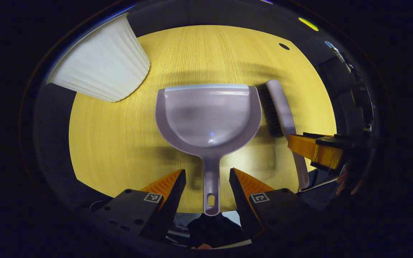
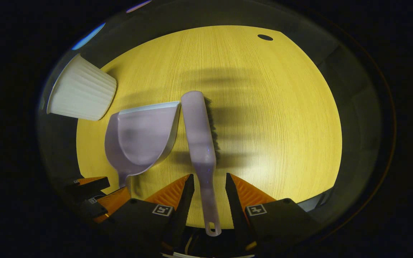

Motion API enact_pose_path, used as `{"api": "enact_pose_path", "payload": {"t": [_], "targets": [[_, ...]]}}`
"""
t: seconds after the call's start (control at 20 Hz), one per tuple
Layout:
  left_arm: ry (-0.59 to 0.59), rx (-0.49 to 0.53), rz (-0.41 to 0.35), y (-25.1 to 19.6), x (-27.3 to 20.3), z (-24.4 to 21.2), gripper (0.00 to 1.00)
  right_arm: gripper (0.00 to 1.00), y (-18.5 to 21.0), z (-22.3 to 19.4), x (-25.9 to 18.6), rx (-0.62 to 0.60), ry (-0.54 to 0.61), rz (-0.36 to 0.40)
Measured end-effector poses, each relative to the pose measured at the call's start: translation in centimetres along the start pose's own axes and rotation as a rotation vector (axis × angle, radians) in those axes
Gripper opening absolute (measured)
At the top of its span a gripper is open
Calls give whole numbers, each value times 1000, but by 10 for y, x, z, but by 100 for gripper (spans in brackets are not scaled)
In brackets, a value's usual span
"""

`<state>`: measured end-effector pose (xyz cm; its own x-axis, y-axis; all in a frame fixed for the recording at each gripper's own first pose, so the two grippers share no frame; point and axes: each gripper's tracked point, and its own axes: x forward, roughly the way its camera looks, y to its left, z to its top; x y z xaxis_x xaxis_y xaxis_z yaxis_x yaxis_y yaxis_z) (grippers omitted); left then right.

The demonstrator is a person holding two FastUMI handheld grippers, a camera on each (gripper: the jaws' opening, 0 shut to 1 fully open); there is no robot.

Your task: Pick up the small broom and dustpan from the desktop, sweep the trash into the dustpan with the broom, and then empty the trash into the garbage bin.

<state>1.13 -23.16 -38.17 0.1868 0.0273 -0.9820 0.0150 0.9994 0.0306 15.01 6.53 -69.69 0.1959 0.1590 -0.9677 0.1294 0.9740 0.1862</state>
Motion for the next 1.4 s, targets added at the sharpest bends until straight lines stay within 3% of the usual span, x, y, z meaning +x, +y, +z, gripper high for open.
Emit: {"api": "enact_pose_path", "payload": {"t": [0.15, 0.25, 0.35, 0.4, 0.7, 0.75, 0.8, 0.85, 0.9, 1.1, 1.25, 1.4], "targets": [[-54, -25, -16, -1, -19, 1, 75, 60, 5, 3, -21, -5, -38, 31], [-79, -48, -67, -7, -31, -2, 76, 56, 13, 4, -42, -20, -69, 69], [-132, -19, -82, -6, -47, -3, 75, 70, 17, 5, -68, -52, -128, 96], [-172, 5, -76, -5, -55, -3, 77, 96, 21, 6, -81, -64, -162, 109], [-446, 47, -90, -1, -128, -6, 78, 98, 34, 10, -170, -114, -373, 122], [-507, 57, -93, 0, -144, -7, 78, 87, 38, 10, -187, -120, -414, 120], [-579, 64, -96, 2, -162, -4, 78, 97, 42, 11, -204, -124, -469, 119], [-657, 70, -96, 6, -185, 1, 78, 87, 46, 12, -221, -137, -525, 113], [-734, 76, -89, 10, -205, 3, 77, 97, 51, 10, -237, -152, -584, 108], [-952, 98, -70, 18, -244, -5, 77, 97, 62, 5, -306, -198, -923, 62], [-1087, 99, -135, 15, -255, -16, 77, 96, 54, -3, -309, -166, -1135, -17], [-1254, 125, -109, 24, -277, -21, 77, 96, 46, -4, -303, -121, -1210, -35]]}}
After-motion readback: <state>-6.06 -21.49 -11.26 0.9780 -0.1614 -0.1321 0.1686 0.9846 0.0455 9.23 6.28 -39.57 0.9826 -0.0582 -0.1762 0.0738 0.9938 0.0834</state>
